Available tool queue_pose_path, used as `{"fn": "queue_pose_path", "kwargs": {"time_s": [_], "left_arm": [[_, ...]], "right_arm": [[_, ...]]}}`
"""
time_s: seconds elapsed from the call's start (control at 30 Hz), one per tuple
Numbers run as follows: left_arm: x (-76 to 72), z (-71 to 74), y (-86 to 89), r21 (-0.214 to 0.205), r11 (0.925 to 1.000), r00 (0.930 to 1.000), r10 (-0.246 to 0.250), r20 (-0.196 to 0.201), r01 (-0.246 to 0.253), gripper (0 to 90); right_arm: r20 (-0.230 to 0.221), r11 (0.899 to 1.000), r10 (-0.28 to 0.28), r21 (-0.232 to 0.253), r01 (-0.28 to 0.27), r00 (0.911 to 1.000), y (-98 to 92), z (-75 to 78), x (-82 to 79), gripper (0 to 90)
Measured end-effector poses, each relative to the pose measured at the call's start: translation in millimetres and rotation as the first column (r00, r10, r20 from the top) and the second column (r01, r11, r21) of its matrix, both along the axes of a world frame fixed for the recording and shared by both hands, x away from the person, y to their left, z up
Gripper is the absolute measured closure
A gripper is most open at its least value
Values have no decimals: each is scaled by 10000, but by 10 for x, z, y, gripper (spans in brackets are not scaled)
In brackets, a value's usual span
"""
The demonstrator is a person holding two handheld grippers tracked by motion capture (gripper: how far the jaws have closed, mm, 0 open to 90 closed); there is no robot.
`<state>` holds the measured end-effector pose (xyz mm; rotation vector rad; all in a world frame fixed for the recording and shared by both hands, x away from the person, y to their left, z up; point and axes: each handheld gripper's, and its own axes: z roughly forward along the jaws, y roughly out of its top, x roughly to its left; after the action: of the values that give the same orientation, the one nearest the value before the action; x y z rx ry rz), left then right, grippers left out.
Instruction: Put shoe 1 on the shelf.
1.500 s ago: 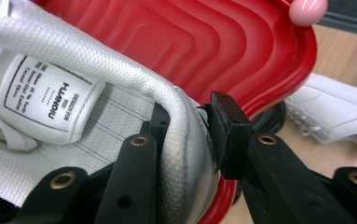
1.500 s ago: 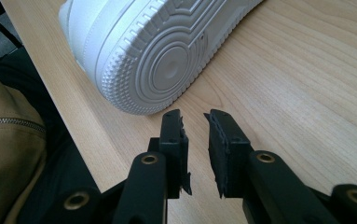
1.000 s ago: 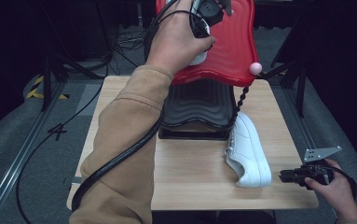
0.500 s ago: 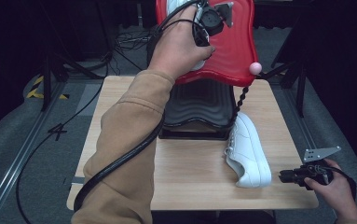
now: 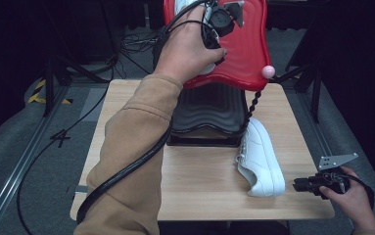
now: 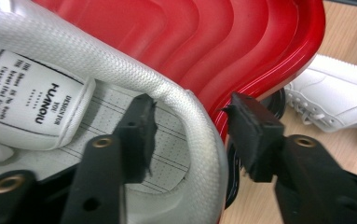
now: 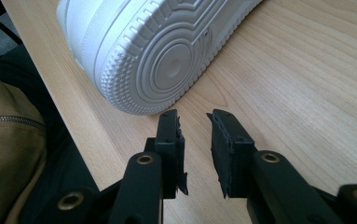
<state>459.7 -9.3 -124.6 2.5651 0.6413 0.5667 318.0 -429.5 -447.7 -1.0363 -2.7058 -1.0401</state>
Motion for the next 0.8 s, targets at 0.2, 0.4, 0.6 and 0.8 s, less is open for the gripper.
{"fn": "queue_pose_path", "kwargs": {"time_s": [0.2,0.4,0.6,0.8], "left_arm": [[-105,104,67,-371,9993,9999,-33,146,39,435],[-301,256,222,-1051,9943,9988,-121,485,172,410],[-556,329,331,-1634,9843,9958,-557,720,669,415],[-754,229,416,-1856,9748,9916,-1142,600,1235,420]], "right_arm": [[43,10000,83,-34,-83,10000,23,-3,18,721],[137,9999,130,-42,-129,9998,68,16,56,714],[110,9997,240,-30,-240,9997,121,13,91,711],[68,9995,318,-19,-318,9995,154,0,110,709]]}}
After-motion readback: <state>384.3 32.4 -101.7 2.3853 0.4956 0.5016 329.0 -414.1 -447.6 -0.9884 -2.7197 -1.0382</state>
